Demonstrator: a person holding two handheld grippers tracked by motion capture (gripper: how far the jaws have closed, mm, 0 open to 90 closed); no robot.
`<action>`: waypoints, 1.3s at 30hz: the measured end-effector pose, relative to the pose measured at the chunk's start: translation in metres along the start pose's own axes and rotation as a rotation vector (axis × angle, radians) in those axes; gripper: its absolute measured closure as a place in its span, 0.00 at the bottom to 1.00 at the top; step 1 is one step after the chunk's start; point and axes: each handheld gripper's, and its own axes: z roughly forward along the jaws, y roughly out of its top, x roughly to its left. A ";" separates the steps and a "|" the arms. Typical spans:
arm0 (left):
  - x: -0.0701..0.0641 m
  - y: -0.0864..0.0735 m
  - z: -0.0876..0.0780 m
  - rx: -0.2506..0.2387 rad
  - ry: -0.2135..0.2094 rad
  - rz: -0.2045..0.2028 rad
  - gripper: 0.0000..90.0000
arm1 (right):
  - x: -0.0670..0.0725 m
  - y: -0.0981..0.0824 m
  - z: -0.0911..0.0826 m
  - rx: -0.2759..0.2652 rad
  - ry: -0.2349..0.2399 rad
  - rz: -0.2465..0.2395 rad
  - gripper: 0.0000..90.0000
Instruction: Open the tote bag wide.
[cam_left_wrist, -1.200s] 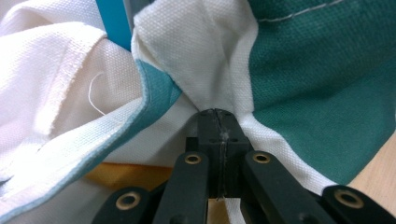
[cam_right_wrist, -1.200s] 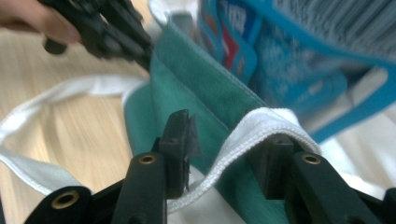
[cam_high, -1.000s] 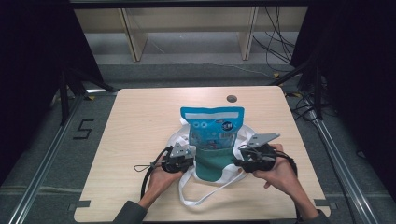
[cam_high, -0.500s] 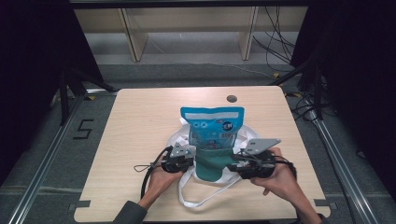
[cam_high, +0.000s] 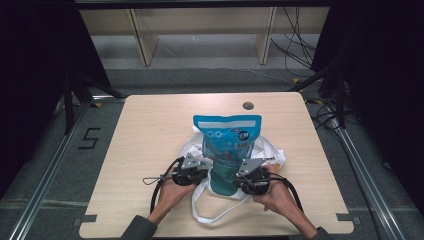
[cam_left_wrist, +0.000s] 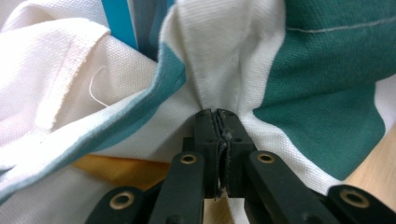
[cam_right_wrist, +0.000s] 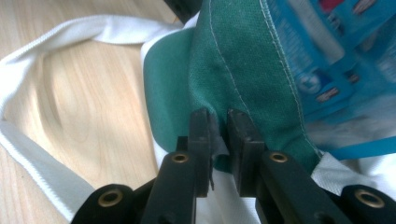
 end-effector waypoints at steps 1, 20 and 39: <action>0.000 0.000 -0.001 0.002 0.001 -0.007 0.95 | 0.000 -0.002 0.004 0.007 -0.002 -0.001 0.91; -0.041 0.046 -0.043 -0.154 -0.044 0.082 0.95 | 0.000 -0.012 0.024 0.019 0.003 0.047 0.90; -0.051 -0.002 0.002 -0.021 -0.053 0.054 1.00 | -0.021 -0.010 -0.023 -0.194 0.069 0.132 0.91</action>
